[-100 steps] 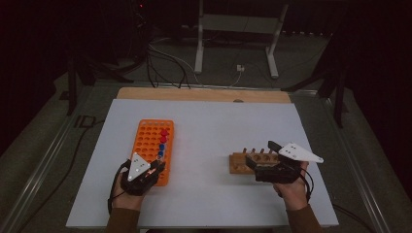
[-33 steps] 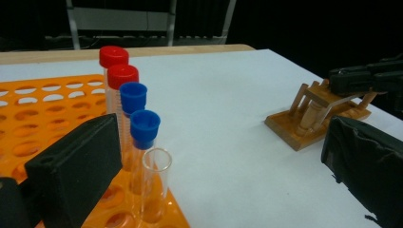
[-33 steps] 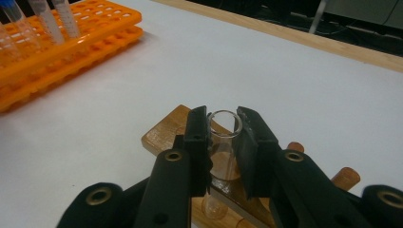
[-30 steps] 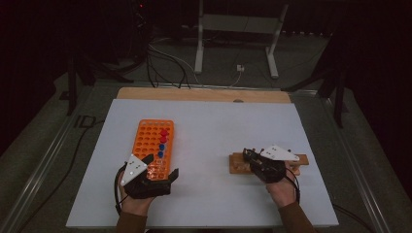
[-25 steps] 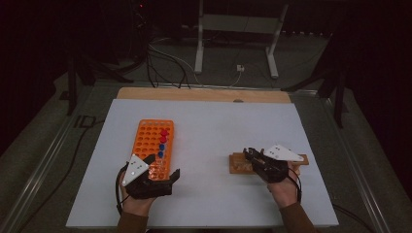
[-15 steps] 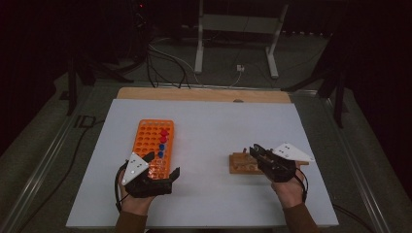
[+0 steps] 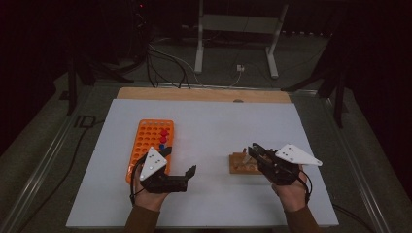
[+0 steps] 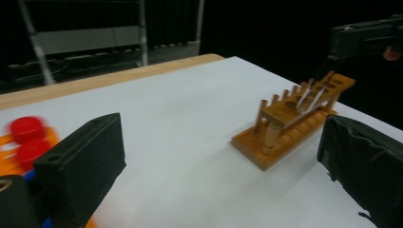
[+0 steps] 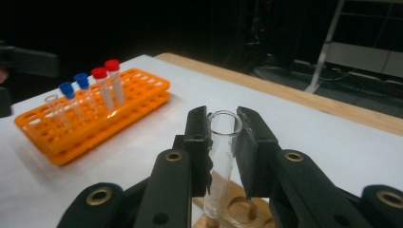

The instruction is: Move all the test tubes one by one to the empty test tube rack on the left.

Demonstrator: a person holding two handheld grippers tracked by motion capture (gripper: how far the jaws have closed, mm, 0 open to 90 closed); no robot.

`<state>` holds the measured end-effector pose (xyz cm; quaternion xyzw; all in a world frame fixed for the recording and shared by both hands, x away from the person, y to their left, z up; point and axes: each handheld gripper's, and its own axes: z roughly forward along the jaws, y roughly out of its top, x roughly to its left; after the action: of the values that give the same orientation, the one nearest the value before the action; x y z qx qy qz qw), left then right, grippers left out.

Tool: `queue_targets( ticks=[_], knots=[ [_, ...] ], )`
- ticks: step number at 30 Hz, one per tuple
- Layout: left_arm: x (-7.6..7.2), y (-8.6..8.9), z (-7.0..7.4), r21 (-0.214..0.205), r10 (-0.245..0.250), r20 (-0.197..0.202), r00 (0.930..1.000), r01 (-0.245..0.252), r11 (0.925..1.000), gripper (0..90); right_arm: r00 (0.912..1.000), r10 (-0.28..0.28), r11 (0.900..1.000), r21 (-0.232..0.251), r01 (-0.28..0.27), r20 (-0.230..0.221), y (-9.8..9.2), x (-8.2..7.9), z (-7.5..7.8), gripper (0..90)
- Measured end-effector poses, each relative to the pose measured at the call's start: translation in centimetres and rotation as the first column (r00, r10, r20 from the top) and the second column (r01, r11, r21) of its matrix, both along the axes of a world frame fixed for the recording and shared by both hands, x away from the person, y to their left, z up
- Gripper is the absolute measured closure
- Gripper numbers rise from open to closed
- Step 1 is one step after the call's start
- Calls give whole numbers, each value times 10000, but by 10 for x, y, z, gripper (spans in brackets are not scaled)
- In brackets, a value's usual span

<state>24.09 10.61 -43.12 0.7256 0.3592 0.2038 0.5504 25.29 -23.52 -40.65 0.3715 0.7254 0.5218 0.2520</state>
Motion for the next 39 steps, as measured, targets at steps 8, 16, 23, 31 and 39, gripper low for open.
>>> queue_targets(
  ticks=[8,16,23,31,39],
  knots=[
    [8,-28,-6,302,-725,-231,9971,732,9969,61,9979,524,9986,48,-523,-378,8,-1,-6,758],
    [13,-70,-15,975,-1471,-374,9884,1501,9839,52,9933,981,9951,-60,-986,-606,22,-3,-12,757],
    [12,-103,-21,1365,-2416,-189,9702,2419,9607,409,9856,1475,9883,-279,-1503,-831,34,-6,-17,756],
    [13,-109,-25,1494,-2650,-369,9635,2676,9519,685,9790,1773,9838,-84,-1791,-1007,36,-6,-19,756],
    [13,-109,-25,1572,-2770,-373,9602,2794,9472,761,9769,1852,9825,-21,-1864,-1063,36,-6,-20,756]
  ],
)
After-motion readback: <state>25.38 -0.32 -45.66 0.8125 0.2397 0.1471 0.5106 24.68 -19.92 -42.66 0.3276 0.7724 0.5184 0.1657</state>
